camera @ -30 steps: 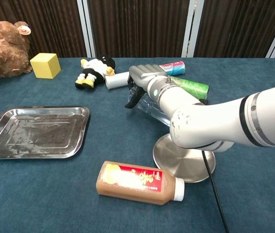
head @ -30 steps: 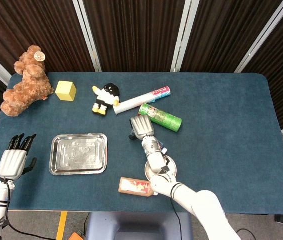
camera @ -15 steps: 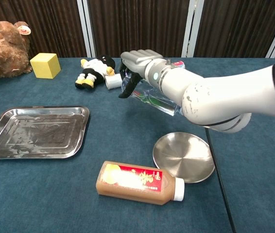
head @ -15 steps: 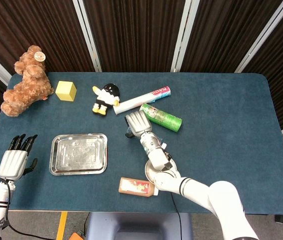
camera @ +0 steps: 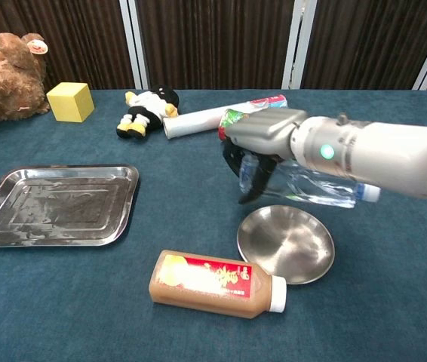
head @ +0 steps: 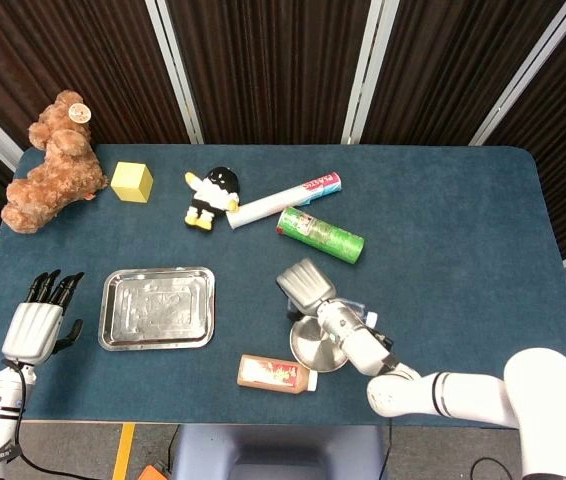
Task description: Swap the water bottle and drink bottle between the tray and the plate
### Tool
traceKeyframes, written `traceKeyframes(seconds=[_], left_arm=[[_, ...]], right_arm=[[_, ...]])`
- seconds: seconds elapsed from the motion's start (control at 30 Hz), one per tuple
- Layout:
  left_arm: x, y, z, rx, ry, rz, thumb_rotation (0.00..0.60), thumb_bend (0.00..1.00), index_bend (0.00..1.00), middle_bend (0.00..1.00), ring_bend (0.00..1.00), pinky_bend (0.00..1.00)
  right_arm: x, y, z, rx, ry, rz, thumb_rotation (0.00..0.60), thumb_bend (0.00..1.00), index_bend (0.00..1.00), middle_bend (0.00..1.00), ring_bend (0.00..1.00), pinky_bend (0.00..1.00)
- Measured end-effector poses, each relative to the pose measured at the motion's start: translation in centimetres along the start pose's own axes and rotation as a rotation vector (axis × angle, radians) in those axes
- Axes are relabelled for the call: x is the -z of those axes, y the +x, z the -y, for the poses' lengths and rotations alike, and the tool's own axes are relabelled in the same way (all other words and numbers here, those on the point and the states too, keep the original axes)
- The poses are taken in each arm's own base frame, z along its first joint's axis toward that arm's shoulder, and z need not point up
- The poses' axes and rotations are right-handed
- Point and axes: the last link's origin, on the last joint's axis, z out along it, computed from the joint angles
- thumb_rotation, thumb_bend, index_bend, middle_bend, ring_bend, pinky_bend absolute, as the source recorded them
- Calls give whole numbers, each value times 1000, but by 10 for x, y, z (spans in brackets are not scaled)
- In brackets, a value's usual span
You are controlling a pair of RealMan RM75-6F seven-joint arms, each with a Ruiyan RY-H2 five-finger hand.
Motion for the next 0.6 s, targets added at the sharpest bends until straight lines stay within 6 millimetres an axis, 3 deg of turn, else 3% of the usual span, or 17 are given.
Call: traceKeyframes(seconds=[0.23,0.6], left_arm=[[1,0,-1,4,-5,7,600,427,0,134,39,81],[1,0,-1,8,-9,7,600,426,0,135,39,81]], right_arm=[[26,-30,-2,85,53,21,600,343,927,884,944,1000],[36,-48,11,33,110,-39,600,343,919,884,942,1000]])
